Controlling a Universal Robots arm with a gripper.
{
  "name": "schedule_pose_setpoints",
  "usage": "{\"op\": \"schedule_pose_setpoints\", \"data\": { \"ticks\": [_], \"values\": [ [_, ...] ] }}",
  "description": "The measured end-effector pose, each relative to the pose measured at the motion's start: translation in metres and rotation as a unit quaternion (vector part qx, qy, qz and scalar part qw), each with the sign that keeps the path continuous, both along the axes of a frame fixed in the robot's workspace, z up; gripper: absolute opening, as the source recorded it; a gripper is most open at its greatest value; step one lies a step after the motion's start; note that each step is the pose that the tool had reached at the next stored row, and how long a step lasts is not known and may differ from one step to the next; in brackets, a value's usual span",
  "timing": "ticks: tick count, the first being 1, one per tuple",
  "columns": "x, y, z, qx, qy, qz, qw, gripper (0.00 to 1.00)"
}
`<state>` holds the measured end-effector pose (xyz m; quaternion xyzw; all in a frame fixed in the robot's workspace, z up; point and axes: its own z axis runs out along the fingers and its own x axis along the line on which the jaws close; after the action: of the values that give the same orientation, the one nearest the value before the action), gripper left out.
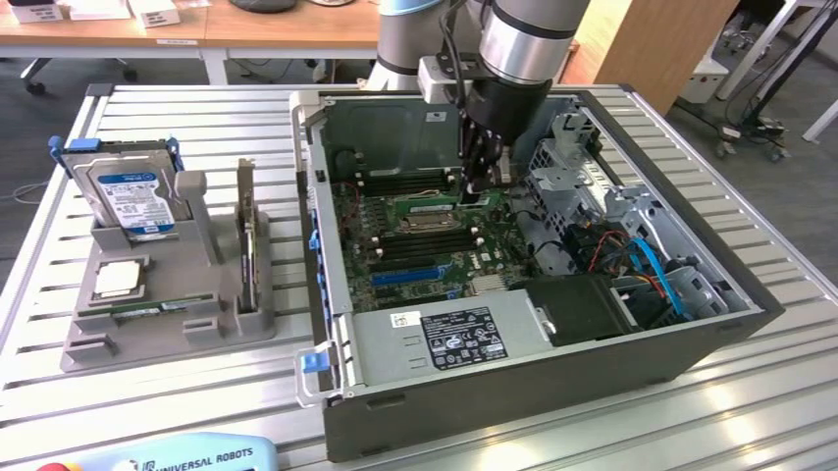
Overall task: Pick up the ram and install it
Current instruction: 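Insert the ram into the slot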
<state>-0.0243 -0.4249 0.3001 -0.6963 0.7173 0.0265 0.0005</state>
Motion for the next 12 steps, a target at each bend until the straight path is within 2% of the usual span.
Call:
{"op": "schedule_pose_setpoints", "data": {
  "ticks": [12],
  "values": [
    [0.0000,0.0000,-0.0093,-0.0001,-0.0001,0.000,1.0000,0.11]
  ]
}}
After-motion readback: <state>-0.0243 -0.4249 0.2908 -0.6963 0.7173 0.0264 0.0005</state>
